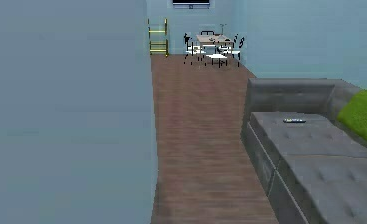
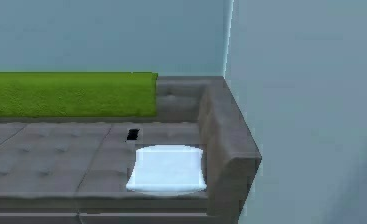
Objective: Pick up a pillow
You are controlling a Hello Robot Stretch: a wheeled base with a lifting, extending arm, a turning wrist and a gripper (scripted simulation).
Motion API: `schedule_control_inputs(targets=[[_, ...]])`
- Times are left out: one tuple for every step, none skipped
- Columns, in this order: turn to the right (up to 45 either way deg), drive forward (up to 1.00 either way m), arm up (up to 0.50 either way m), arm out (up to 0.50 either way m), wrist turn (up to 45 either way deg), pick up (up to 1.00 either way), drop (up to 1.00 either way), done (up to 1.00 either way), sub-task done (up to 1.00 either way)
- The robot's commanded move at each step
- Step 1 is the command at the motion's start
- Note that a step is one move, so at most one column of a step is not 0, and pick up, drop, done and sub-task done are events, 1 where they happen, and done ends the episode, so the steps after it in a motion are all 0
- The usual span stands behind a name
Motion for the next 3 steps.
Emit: schedule_control_inputs(targets=[[0.0, 0.0, 0.5, 0.0, 0.0, 0.0, 0.0, 0.0, 0.0], [0.0, 0.0, 0.1, 0.0, 0.0, 0.0, 0.0, 0.0, 0.0], [0.0, 0.0, 0.0, 0.4, 0.0, 0.0, 0.0, 0.0, 0.0]])
